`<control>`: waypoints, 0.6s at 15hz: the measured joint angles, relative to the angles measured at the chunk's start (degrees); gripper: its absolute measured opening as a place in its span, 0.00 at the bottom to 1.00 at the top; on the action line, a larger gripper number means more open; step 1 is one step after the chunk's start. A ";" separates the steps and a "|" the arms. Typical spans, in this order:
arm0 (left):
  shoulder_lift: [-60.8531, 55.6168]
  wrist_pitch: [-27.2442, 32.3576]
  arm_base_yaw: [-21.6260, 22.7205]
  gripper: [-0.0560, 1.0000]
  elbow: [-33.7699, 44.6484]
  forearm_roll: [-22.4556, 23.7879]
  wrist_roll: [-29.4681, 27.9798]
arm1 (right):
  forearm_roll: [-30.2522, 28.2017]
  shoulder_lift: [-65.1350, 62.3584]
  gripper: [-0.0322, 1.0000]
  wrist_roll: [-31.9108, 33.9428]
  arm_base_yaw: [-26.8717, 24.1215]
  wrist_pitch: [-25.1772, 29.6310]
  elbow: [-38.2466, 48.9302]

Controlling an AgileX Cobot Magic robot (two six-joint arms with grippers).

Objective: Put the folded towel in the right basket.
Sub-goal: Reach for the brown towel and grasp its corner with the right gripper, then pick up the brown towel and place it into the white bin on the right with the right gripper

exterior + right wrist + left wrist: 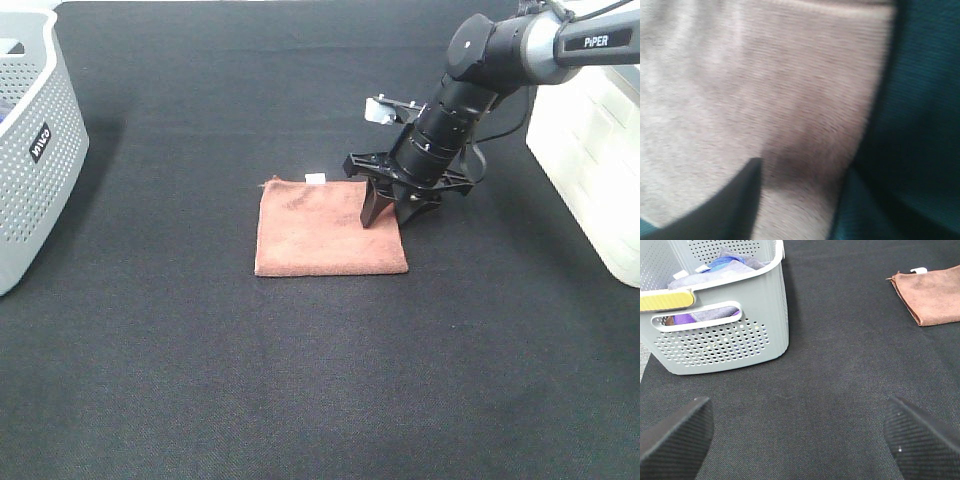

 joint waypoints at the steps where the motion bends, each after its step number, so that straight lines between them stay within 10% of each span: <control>1: 0.00 0.00 0.00 0.88 0.00 0.00 0.00 | 1.15 0.34 0.35 -0.97 0.00 0.00 0.00; 5: 0.00 0.00 0.00 0.88 0.00 0.00 0.00 | 1.20 0.46 0.06 -1.26 0.00 -0.06 0.00; 9: 0.00 0.00 0.00 0.88 0.00 0.00 0.00 | -0.97 -0.52 0.04 -1.38 0.06 0.00 0.00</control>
